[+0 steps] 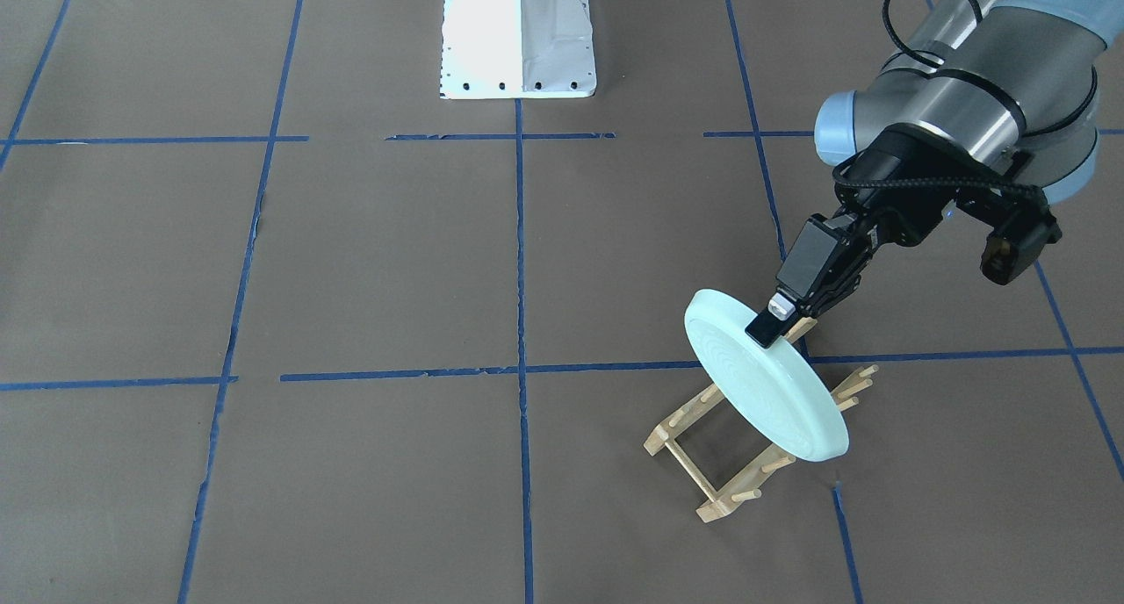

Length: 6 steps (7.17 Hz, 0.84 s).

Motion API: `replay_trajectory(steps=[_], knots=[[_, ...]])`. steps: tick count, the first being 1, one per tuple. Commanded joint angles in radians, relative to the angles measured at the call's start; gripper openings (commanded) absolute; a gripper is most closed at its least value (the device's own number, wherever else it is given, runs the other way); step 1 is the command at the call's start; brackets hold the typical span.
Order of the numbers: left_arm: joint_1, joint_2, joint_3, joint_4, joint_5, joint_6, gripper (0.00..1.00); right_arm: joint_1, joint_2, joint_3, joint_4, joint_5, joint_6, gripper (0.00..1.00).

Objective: Place plate on rack
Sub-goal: 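Lower the upright plate with the left gripper into the rack slots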

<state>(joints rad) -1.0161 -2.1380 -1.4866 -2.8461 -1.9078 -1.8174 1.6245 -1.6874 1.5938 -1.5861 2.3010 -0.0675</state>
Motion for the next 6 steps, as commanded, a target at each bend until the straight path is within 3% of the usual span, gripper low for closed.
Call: replay_trajectory(steps=[1, 6], knots=[[0.001, -0.006, 0.067, -0.103, 0.059, 0.003, 0.0, 0.0, 0.0, 0.0, 0.0, 0.0, 0.0, 1.0], [0.005, -0.019, 0.15, -0.171, 0.07, 0.004, 0.0, 0.0, 0.0, 0.0, 0.0, 0.0, 0.0, 1.0]])
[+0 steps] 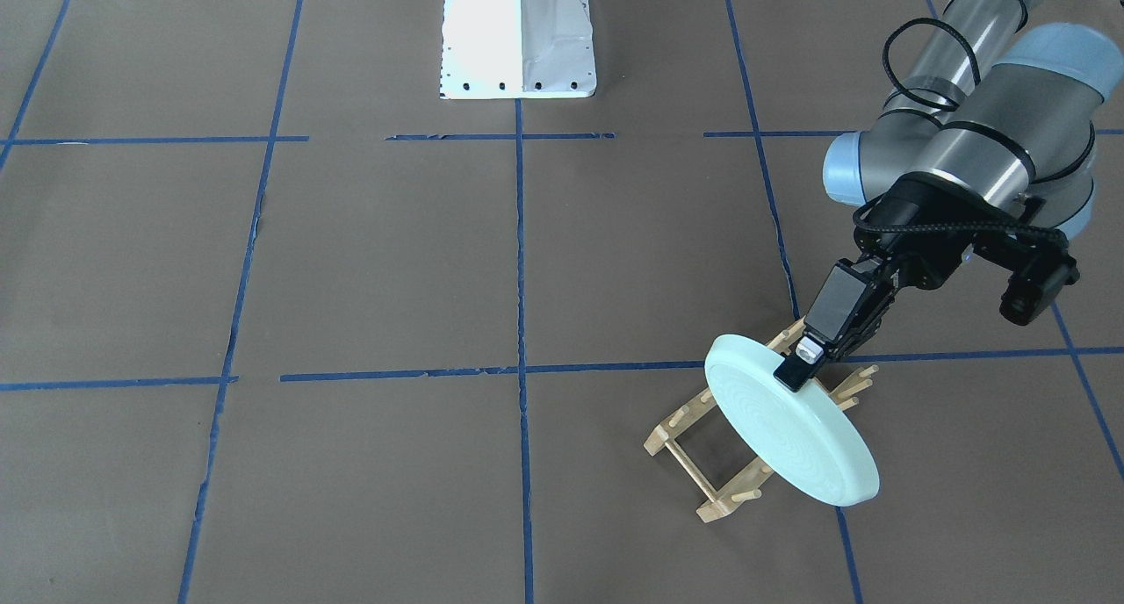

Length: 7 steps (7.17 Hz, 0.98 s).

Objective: Place plate on rack
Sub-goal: 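Lower the upright plate with the left gripper into the rack slots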

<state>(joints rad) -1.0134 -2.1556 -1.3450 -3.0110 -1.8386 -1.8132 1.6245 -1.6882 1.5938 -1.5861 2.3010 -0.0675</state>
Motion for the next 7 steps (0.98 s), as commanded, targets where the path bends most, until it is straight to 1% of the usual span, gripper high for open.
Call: replay_trajectory(steps=[1, 3, 4, 7], knots=[[0.006, -0.009, 0.023, -0.006, 0.002, 0.0, 0.0, 0.0, 0.001, 0.0, 0.0, 0.0, 0.0, 1.0], [0.027, -0.009, 0.046, -0.025, 0.01, 0.002, 0.0, 0.0, 0.001, 0.0, 0.0, 0.0, 0.0, 1.0], [0.051, -0.006, 0.061, -0.046, 0.034, 0.003, 0.0, 0.0, 0.001, 0.0, 0.0, 0.0, 0.0, 1.0], [0.088, -0.003, 0.078, -0.052, 0.059, 0.008, 0.0, 0.0, 0.001, 0.0, 0.0, 0.0, 0.0, 1.0]])
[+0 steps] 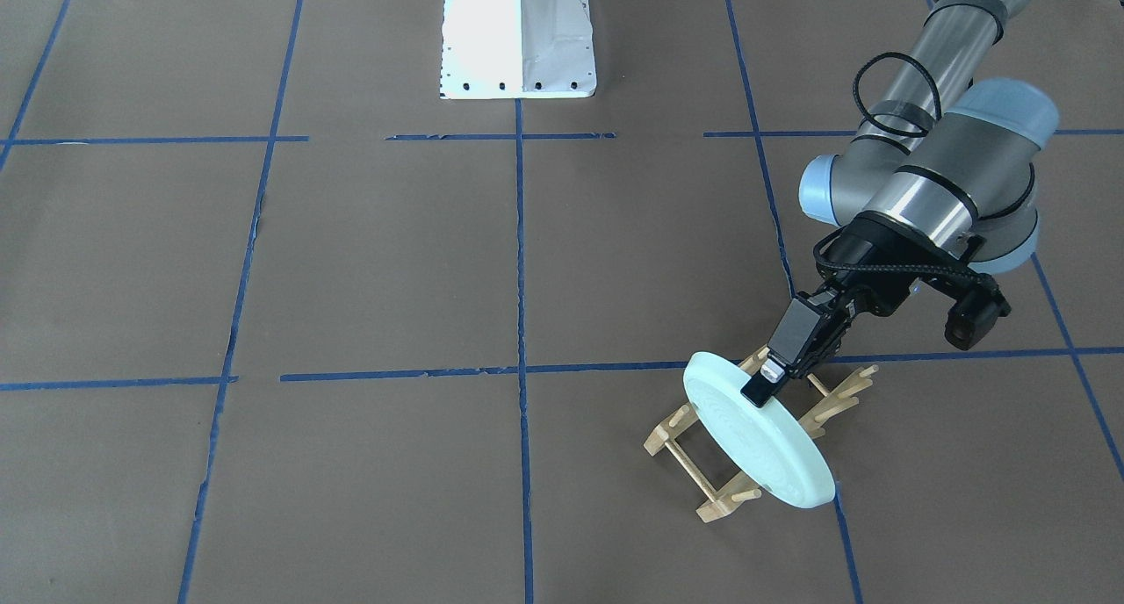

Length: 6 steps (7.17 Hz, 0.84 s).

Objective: Place plate on rack
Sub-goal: 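Lower the upright plate with the left gripper into the rack slots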

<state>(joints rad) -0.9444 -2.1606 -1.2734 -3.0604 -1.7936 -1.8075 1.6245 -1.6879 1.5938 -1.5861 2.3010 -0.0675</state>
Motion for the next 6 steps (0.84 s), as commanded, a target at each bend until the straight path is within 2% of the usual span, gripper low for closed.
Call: replay_trajectory(steps=[1, 6], knots=[[0.022, 0.002, 0.02, -0.003, 0.02, 0.004, 0.0, 0.0, 0.0, 0.0, 0.0, 0.0, 0.0, 1.0], [0.033, 0.004, 0.04, -0.003, 0.022, 0.007, 0.0, 0.0, -0.001, 0.0, 0.0, 0.0, 0.0, 1.0]])
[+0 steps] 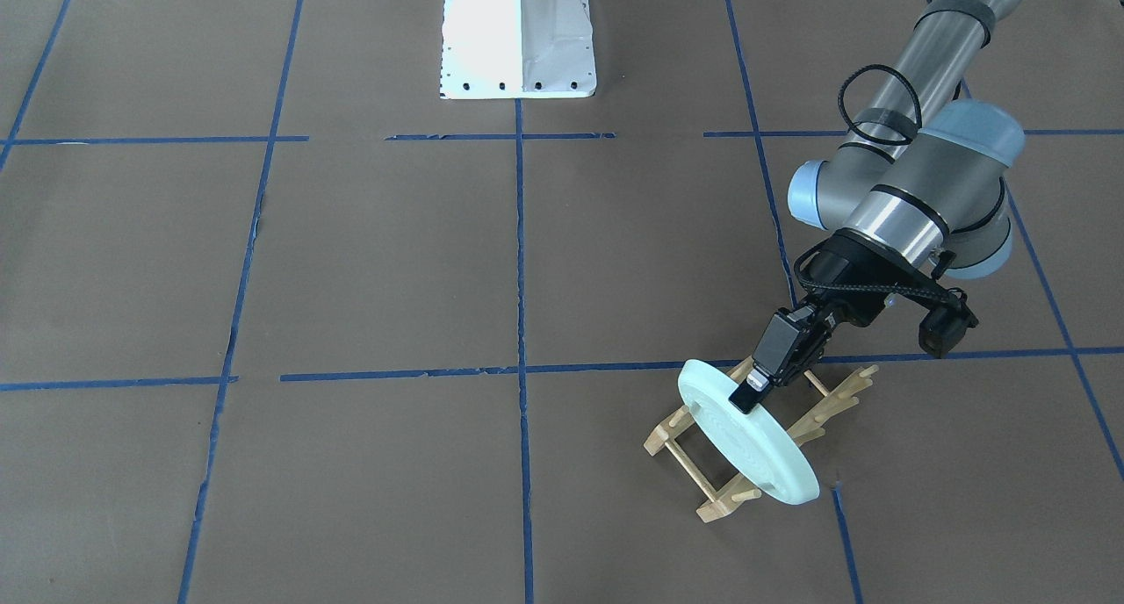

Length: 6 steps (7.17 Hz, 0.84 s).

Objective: Place plate on rack
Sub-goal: 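Lower the upright plate with the left gripper into the rack slots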

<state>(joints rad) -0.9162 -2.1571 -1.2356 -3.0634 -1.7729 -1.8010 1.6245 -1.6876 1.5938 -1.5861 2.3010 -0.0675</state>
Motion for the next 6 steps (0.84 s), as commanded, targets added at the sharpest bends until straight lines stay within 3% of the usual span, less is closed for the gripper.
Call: replay_trajectory(steps=[1, 2, 3, 4, 6], knots=[[0.006, -0.001, 0.002, 0.0, 0.001, 0.0, 0.09, 0.0, -0.001, 0.0, 0.0, 0.0, 0.0, 1.0], [0.007, -0.001, 0.002, 0.0, 0.001, 0.0, 0.65, 0.0, 0.0, 0.0, 0.0, 0.0, 0.0, 1.0], [0.007, -0.004, 0.001, 0.003, 0.003, 0.0, 1.0, 0.0, -0.001, 0.0, 0.0, 0.0, 0.0, 1.0], [0.005, -0.004, -0.008, 0.005, 0.001, 0.0, 1.0, 0.0, 0.0, 0.0, 0.0, 0.0, 0.0, 1.0], [-0.013, 0.09, -0.158, 0.061, -0.006, 0.006, 1.0, 0.0, 0.0, 0.0, 0.0, 0.0, 0.0, 1.0]])
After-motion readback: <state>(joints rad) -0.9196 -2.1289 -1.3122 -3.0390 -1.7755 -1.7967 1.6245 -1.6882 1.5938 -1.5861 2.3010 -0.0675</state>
